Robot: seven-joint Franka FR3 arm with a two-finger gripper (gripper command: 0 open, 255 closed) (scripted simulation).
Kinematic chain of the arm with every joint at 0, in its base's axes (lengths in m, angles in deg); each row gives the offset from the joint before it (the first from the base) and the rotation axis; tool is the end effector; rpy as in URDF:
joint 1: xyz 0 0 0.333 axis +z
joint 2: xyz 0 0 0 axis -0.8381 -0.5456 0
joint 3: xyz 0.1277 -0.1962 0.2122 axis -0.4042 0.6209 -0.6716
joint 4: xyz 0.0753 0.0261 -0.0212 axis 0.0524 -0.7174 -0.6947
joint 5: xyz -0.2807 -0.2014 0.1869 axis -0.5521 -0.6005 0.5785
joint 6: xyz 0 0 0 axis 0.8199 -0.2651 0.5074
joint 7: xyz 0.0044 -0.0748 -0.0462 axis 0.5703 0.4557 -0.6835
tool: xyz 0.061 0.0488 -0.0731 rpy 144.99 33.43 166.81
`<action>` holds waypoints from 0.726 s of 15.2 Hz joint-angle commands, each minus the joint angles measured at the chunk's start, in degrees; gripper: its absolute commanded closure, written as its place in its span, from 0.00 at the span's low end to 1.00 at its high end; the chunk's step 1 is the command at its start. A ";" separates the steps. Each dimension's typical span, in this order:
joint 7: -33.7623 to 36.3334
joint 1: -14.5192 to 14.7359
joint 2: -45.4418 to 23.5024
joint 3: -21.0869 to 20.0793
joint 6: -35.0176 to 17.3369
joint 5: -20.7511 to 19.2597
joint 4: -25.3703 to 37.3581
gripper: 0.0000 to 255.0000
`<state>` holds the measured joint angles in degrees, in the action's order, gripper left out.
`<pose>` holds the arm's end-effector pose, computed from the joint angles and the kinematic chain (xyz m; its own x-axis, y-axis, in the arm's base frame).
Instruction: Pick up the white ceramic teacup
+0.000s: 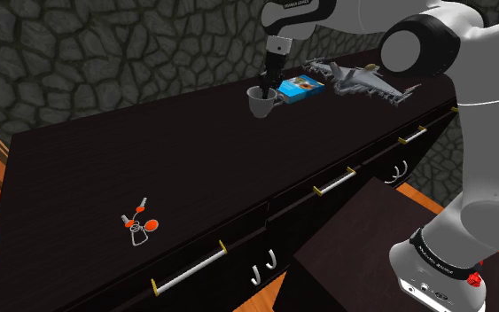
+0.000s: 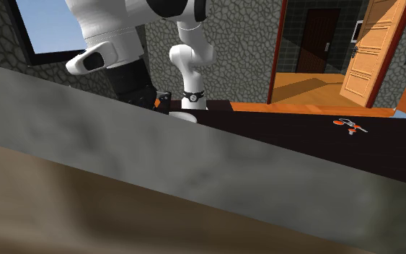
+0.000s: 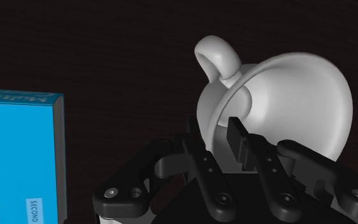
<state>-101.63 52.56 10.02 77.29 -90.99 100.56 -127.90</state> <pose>0.7183 -0.1015 0.3781 0.9979 0.0327 -0.0561 0.0188 -0.9726 -0.2318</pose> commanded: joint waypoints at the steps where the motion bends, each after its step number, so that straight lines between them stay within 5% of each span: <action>1: 0.00 0.01 -0.02 -0.01 -0.03 0.01 -0.03 1.00; 11: 0.77 -0.20 0.58 0.06 3.38 -0.23 2.88 1.00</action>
<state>-100.95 52.48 10.43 77.31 -88.40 100.38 -125.68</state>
